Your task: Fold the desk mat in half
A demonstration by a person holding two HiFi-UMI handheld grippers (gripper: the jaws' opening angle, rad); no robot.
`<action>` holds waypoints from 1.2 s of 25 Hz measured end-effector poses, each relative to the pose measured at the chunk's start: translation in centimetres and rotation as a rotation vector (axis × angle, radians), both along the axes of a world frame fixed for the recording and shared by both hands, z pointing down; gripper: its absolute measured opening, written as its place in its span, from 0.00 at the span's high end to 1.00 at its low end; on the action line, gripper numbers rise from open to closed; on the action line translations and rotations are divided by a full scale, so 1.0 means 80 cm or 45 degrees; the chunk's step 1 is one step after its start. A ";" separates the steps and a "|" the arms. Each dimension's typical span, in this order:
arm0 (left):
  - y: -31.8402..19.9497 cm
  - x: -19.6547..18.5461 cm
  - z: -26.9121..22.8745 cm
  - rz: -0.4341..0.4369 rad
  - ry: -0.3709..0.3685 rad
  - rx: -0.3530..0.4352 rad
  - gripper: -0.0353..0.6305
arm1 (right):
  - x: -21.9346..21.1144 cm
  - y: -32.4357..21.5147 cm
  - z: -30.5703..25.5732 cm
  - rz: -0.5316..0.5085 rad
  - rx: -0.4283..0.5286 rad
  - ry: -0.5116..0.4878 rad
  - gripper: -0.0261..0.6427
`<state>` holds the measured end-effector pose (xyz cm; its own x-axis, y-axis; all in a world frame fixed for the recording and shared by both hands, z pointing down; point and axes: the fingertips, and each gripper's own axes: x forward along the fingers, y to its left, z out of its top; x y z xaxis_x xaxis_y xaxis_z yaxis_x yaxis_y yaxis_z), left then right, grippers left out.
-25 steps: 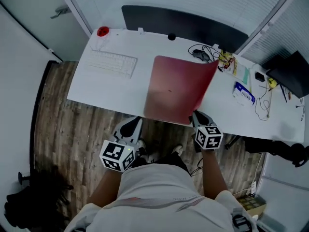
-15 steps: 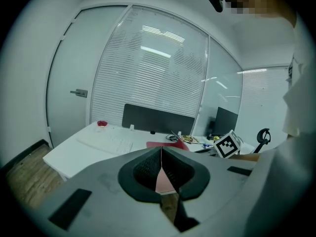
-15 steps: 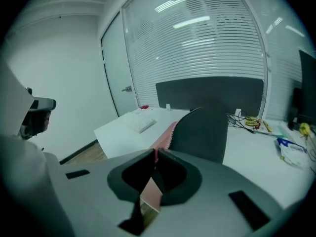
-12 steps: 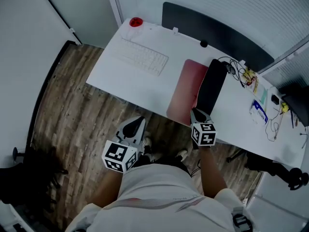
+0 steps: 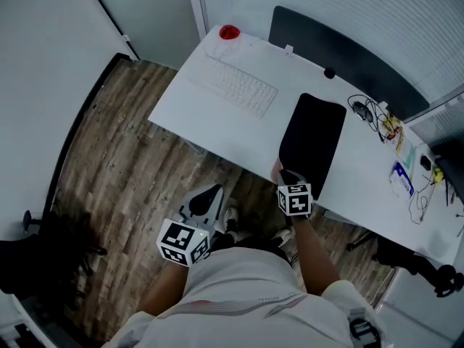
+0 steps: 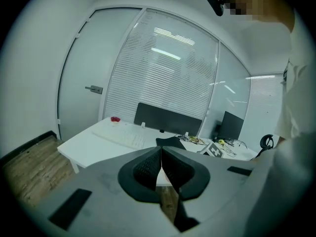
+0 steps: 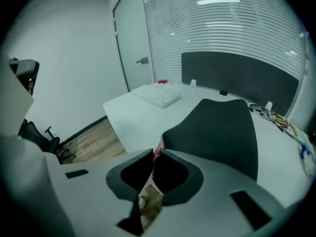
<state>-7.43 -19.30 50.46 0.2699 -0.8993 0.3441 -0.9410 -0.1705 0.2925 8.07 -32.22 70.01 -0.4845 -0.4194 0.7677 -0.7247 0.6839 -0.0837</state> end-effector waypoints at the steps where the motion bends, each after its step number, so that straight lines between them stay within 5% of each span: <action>1: 0.002 -0.002 0.001 0.002 0.005 -0.002 0.92 | -0.002 0.000 -0.001 0.015 -0.005 -0.008 0.81; 4: -0.001 -0.003 0.002 0.020 0.017 0.003 0.92 | -0.005 0.000 -0.026 0.003 0.025 -0.074 0.75; 9: -0.033 0.037 -0.011 0.117 0.022 0.058 0.92 | 0.028 -0.007 -0.107 0.003 0.206 -0.171 0.87; 21: -0.124 0.191 -0.086 0.389 0.010 0.273 0.92 | 0.218 -0.022 -0.336 0.330 0.672 -0.389 0.88; 30: -0.153 0.288 -0.120 0.532 -0.038 0.351 0.92 | 0.385 0.008 -0.388 0.681 0.839 -0.406 0.89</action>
<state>15.58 -31.53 40.84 0.6202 -0.7749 0.1219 -0.7829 -0.6019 0.1571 38.87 -31.57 38.96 -0.2472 -0.9564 0.1553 -0.9689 0.2430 -0.0458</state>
